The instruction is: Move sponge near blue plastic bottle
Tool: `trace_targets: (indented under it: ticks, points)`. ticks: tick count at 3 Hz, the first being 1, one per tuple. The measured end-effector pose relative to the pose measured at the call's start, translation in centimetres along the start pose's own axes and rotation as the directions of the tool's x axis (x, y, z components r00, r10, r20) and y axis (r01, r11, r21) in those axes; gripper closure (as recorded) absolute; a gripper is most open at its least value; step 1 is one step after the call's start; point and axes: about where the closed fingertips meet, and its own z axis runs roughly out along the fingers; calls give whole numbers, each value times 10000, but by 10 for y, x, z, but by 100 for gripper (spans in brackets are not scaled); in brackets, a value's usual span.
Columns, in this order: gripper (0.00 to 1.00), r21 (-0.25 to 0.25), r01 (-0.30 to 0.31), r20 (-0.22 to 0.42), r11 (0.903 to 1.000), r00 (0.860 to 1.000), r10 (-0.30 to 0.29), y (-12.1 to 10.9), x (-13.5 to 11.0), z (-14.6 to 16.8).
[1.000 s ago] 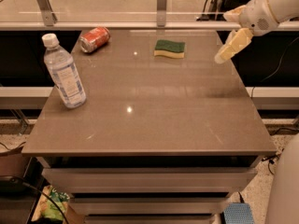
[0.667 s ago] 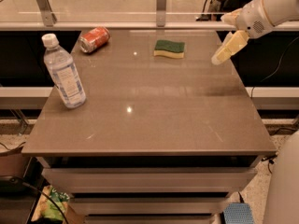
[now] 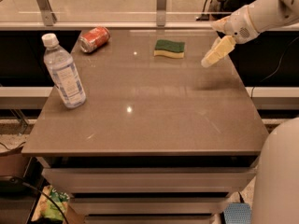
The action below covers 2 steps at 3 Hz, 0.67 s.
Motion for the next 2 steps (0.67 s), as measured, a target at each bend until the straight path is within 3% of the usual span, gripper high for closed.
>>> trace_targets:
  ticks: [2]
  points:
    - [0, -44, -286, 34, 9996, 9996, 287, -6, 2, 23]
